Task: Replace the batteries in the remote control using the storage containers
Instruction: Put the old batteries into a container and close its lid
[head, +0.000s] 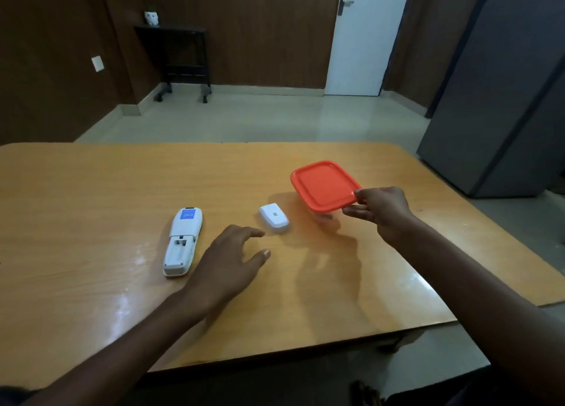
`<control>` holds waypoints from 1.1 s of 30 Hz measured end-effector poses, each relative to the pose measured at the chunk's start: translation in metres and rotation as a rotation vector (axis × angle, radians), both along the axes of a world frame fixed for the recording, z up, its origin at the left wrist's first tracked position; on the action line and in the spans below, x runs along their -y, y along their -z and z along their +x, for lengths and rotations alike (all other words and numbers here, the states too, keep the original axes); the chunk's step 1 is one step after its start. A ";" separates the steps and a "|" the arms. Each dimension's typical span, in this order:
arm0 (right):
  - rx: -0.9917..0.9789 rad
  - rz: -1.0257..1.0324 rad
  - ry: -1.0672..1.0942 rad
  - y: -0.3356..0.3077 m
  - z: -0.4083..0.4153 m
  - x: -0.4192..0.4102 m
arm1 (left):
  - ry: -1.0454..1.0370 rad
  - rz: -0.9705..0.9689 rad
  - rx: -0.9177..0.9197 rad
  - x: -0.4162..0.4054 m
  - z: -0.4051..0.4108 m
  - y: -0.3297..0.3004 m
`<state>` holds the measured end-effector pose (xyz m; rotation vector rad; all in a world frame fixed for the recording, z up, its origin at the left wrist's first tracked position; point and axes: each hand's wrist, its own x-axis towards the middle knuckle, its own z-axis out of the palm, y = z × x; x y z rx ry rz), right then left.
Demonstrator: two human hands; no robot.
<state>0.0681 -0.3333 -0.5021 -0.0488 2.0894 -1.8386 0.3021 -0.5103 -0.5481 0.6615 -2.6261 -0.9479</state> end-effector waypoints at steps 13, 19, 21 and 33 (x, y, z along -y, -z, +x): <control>0.085 -0.115 0.372 0.014 -0.058 0.009 | 0.097 -0.217 0.130 0.010 -0.012 0.010; 0.031 -0.137 0.498 0.019 -0.119 0.019 | 0.092 -0.252 0.069 0.017 -0.015 0.015; 0.014 -0.125 0.538 0.021 -0.142 0.023 | 0.092 -0.276 0.046 0.018 -0.015 0.017; -0.028 -0.096 0.643 0.025 -0.236 0.034 | 0.084 -0.330 0.063 0.025 -0.016 0.028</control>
